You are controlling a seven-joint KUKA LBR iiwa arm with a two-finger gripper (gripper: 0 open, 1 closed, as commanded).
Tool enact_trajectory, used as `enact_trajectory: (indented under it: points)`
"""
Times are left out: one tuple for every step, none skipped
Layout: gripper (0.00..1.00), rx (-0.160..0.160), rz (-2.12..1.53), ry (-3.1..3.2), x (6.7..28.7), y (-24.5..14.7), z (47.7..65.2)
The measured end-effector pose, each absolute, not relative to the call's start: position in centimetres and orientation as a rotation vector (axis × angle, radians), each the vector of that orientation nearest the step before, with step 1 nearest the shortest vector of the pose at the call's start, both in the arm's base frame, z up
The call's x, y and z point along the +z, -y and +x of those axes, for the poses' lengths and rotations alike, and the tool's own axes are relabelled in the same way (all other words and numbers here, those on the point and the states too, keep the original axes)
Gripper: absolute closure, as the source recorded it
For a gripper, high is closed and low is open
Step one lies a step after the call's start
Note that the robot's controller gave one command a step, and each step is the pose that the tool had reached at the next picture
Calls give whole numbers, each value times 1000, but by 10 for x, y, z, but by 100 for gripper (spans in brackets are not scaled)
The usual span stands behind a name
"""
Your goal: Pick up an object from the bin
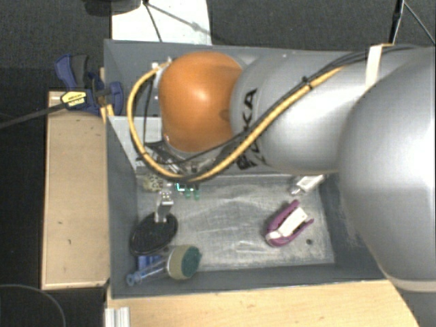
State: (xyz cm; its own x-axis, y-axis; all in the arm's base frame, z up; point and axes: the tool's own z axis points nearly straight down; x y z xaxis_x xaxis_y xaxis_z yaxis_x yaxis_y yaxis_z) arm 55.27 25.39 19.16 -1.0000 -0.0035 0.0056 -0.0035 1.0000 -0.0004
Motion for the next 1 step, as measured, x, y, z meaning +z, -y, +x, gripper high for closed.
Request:
enact_trajectory:
  points:
    - [0, -5, 664, 3086, 72, -250, 509]
